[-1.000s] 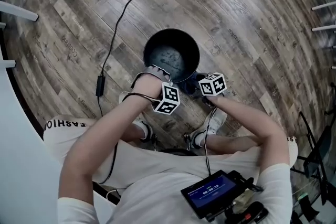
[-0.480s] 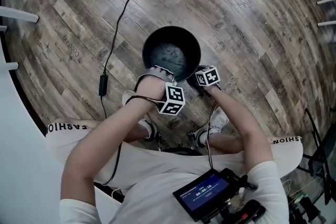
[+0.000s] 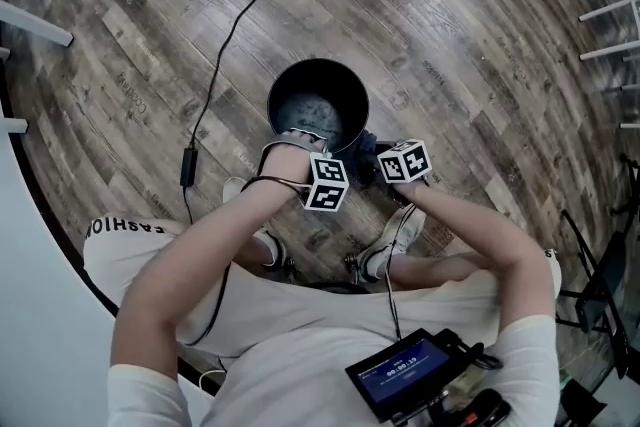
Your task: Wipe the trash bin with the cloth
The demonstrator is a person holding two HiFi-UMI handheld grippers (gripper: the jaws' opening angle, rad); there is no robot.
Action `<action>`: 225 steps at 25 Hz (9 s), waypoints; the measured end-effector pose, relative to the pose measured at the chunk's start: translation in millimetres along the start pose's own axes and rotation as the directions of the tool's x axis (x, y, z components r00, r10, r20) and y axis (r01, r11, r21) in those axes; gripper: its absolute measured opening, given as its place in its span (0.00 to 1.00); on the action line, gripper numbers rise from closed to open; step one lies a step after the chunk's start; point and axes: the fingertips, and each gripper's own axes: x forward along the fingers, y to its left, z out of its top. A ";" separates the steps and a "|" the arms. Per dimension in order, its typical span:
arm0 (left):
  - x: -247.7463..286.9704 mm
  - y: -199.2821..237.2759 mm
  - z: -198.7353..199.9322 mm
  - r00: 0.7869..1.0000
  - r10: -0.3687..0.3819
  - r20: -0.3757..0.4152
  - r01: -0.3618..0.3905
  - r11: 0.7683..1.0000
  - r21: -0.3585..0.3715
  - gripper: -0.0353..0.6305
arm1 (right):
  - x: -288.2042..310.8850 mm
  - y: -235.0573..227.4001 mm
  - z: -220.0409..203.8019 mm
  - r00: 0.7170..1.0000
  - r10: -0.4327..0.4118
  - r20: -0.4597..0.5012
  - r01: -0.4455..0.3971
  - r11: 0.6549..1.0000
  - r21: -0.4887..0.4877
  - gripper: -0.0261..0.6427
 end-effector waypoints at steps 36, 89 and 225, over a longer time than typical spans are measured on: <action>6.5 -2.7 -12.9 0.996 0.039 -0.083 -0.030 0.993 0.111 0.11 | 104.5 -72.4 -28.1 0.997 -0.074 0.006 0.074 0.995 0.074 0.15; 11.2 -2.1 -36.2 0.978 0.065 -0.198 -0.019 0.974 0.227 0.16 | 96.2 -67.4 -36.9 0.995 -0.101 -0.010 0.102 0.990 0.094 0.15; 6.0 -11.8 -37.4 0.990 0.023 -0.138 0.006 0.979 0.205 0.35 | -72.1 73.6 36.2 0.996 0.028 0.080 -0.025 0.999 -0.030 0.15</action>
